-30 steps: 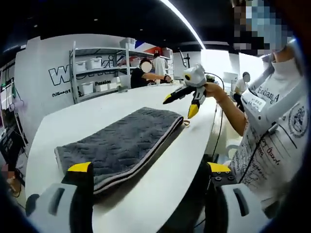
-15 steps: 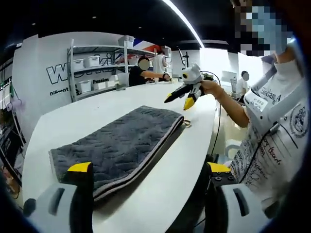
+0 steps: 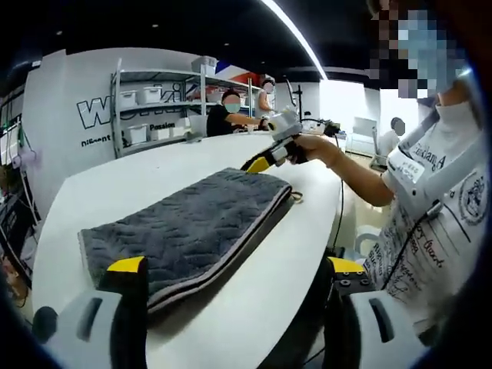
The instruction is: Fold the towel on the table until its edges align and the towel forms a compact rectangular stack.
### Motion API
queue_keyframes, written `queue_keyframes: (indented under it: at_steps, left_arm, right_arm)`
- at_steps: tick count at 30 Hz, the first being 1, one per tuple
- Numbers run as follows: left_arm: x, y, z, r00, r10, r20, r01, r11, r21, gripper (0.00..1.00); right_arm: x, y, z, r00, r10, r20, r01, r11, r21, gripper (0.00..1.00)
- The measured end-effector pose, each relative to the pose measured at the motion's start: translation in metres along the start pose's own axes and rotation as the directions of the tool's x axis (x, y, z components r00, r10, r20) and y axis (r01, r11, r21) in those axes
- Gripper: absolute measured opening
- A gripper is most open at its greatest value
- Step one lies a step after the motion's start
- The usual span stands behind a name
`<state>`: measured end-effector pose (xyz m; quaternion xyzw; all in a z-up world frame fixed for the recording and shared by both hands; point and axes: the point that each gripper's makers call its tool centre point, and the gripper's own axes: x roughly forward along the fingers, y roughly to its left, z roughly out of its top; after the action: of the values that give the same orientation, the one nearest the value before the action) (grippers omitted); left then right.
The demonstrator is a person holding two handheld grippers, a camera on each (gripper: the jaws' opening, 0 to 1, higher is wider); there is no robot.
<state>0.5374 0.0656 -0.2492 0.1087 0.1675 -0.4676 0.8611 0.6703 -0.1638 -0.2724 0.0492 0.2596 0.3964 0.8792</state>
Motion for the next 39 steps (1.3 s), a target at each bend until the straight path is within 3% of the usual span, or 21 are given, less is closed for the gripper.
queue_keyframes:
  at_steps: [3, 7, 11, 15, 24, 29, 33, 34, 39]
  left_arm:
    - [-0.003, 0.004, 0.0, 1.0, 0.001, 0.004, -0.001, 1.0, -0.001, 0.99]
    - [-0.004, 0.007, 0.0, 1.0, 0.003, 0.002, -0.003, 1.0, -0.009, 0.99]
    - [-0.007, 0.01, 0.001, 1.0, 0.006, 0.006, -0.006, 1.0, -0.014, 0.99]
    - [-0.01, 0.011, 0.003, 1.0, 0.005, 0.013, -0.004, 1.0, -0.019, 0.99]
    - [-0.015, 0.012, 0.004, 1.0, 0.012, 0.013, -0.012, 1.0, -0.019, 0.99]
    - [-0.022, 0.019, 0.005, 1.0, 0.014, 0.013, -0.013, 1.0, -0.017, 0.99]
    - [-0.015, 0.01, 0.003, 1.0, 0.016, 0.0, -0.016, 1.0, -0.011, 0.99]
    - [-0.013, 0.008, 0.003, 1.0, 0.017, -0.003, -0.017, 1.0, -0.01, 0.99]
    - [-0.009, 0.003, 0.007, 1.0, 0.02, 0.007, -0.02, 1.0, -0.006, 0.99]
  right_arm:
    - [0.004, -0.003, -0.009, 1.0, 0.003, -0.026, -0.003, 1.0, 0.017, 0.43]
    - [0.006, 0.002, -0.011, 0.999, 0.043, -0.022, -0.041, 0.998, 0.055, 0.3]
    - [0.008, 0.003, -0.015, 0.997, 0.072, -0.028, -0.069, 0.994, 0.09, 0.28]
    - [0.008, 0.003, -0.015, 0.994, 0.105, -0.016, -0.103, 0.99, 0.096, 0.11]
    - [-0.005, 0.0, -0.018, 0.99, 0.136, -0.03, -0.134, 0.99, 0.049, 0.08]
    - [-0.027, -0.012, -0.025, 0.991, 0.129, -0.043, -0.128, 0.991, 0.045, 0.08]
    - [-0.034, -0.016, -0.027, 0.99, 0.13, -0.058, -0.13, 0.991, 0.006, 0.08]
    - [-0.055, -0.027, -0.035, 0.991, 0.11, -0.077, -0.109, 0.994, 0.01, 0.08]
    - [-0.086, -0.049, -0.043, 0.992, 0.065, -0.107, -0.068, 0.997, -0.03, 0.09]
